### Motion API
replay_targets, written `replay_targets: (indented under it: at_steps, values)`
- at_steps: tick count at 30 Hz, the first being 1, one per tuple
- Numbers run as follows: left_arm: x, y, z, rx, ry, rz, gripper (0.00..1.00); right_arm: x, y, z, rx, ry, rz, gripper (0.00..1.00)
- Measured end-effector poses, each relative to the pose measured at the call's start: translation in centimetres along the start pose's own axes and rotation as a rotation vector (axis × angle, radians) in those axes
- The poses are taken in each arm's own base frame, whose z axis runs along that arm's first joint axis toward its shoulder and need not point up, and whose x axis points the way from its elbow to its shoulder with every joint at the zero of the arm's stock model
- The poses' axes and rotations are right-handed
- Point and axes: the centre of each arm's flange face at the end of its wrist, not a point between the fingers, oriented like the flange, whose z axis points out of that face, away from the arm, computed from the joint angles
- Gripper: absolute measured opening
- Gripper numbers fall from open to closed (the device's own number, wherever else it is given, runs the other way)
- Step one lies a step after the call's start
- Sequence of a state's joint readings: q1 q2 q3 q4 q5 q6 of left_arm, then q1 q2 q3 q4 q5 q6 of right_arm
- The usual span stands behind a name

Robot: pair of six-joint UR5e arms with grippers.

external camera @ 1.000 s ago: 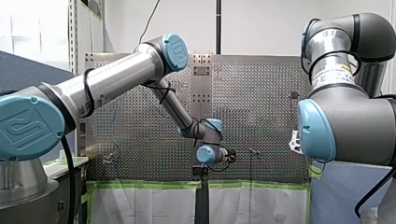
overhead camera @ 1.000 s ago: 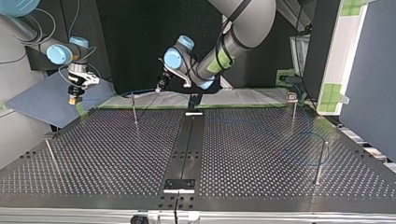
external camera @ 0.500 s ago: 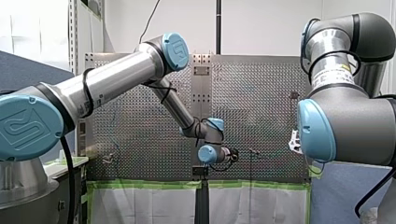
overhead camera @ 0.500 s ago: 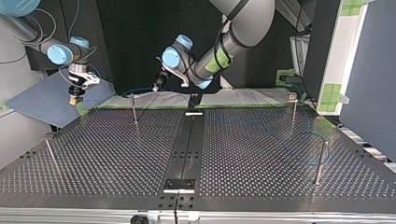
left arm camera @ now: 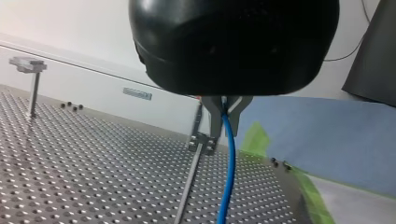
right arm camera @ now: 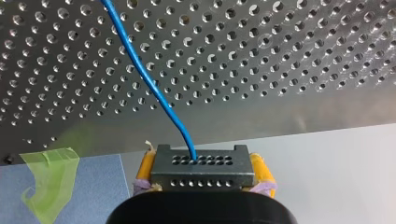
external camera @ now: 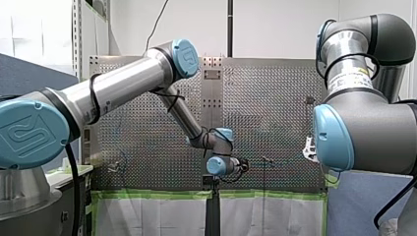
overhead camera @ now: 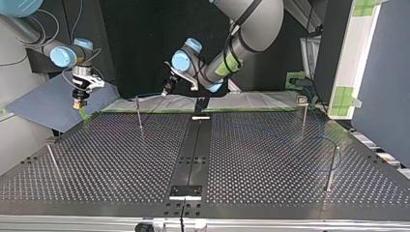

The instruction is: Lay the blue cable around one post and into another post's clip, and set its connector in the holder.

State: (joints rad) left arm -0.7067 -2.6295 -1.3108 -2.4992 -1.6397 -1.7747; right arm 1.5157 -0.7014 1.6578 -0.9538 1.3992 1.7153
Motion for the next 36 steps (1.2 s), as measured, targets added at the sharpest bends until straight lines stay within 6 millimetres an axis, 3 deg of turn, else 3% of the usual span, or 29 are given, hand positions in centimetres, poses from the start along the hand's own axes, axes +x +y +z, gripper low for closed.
replay_targets:
  at_steps: [5,21,36]
  values:
    - [0.8,0.4,0.1,-0.002,0.003,-0.009,0.0,0.0,-0.1,0.0,0.001,0.0,0.0,0.0]
    - [0.2,2.9,0.8,-0.015,-0.007,-0.022,0.0,0.0,-0.4,0.0,0.006,0.005,0.008,0.0]
    - [0.7,2.7,0.8,0.009,0.003,-0.019,0.0,-0.1,-1.5,0.1,0.028,0.013,0.009,0.0]
